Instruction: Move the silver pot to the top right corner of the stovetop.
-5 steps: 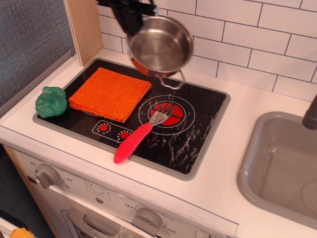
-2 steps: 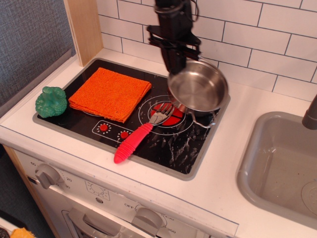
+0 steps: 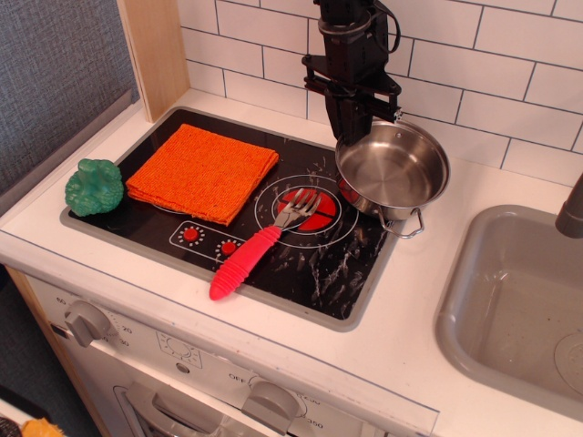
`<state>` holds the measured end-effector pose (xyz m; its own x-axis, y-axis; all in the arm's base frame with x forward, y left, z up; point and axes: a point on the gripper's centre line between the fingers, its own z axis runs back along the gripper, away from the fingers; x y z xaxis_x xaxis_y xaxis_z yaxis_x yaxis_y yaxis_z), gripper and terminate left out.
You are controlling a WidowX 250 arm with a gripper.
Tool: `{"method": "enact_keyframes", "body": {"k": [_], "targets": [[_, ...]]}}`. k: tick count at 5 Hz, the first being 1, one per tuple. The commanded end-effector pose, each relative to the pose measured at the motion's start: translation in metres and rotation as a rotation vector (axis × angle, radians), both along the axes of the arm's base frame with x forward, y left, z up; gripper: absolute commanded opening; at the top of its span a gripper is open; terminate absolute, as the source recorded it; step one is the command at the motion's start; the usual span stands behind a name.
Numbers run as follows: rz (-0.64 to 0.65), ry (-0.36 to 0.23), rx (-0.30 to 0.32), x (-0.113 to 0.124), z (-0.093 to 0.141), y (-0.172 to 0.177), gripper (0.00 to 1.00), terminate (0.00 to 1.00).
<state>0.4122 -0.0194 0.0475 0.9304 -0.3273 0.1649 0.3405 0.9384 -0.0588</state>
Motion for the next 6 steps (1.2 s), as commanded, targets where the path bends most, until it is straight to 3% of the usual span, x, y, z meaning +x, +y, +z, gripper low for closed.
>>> {"method": "enact_keyframes", "body": {"k": [1,2,3,5,6], "targets": [[-0.01,-0.103,0.005,-0.003,0.042,0.014,1.0,0.0],[-0.002,-0.195,-0.029,-0.013,0.079,0.023,1.0,0.0],[0.06,-0.206,0.004,-0.045,0.107,0.048,1.0,0.0],[0.21,-0.151,0.01,-0.095,0.09,0.085,1.0,0.0],[0.243,-0.127,0.006,-0.105,0.086,0.087,1.0,0.0]]}}
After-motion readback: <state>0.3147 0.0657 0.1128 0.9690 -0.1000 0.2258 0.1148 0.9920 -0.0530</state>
